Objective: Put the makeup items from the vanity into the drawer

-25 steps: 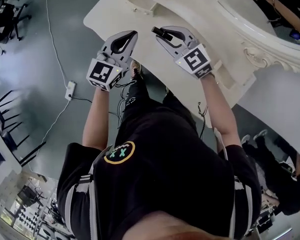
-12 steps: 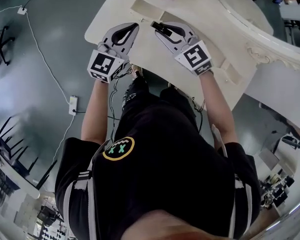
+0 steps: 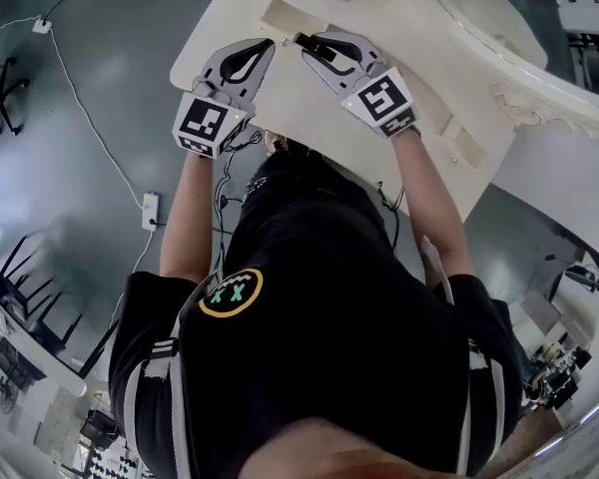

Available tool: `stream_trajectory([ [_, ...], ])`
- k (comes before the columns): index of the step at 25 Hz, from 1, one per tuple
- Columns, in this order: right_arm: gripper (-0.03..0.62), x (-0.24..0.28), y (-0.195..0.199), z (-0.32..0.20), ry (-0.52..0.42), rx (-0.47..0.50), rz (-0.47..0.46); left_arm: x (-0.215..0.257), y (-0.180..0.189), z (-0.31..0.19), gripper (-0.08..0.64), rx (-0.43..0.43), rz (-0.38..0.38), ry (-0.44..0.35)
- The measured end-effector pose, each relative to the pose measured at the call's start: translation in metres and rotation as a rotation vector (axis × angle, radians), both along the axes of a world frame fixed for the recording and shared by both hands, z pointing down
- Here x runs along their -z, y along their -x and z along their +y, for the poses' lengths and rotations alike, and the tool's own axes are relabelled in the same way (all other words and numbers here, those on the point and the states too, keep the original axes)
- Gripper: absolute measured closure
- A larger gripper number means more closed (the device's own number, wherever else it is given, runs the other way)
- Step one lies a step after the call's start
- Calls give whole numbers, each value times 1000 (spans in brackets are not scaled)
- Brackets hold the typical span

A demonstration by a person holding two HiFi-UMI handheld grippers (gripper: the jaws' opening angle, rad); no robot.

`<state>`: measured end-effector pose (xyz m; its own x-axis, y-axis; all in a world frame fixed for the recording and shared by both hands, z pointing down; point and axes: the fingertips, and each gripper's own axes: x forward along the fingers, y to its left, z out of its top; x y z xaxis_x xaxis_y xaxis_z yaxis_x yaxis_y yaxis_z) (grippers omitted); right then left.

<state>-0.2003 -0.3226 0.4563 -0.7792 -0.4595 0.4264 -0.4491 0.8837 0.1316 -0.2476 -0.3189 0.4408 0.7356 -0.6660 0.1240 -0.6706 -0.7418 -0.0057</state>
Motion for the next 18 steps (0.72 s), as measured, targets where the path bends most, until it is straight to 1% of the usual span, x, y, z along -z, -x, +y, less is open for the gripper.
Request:
stream_trajectory([
  [3, 472, -15, 0, -16, 16, 1, 22, 3, 0, -3, 538, 17, 10, 3],
  [9, 472, -57, 7, -49, 67, 2, 86, 2, 1, -9, 538, 34, -7, 6],
  [18, 472, -100, 17, -80, 117, -16, 155, 2, 2, -14, 539, 30, -2, 8],
])
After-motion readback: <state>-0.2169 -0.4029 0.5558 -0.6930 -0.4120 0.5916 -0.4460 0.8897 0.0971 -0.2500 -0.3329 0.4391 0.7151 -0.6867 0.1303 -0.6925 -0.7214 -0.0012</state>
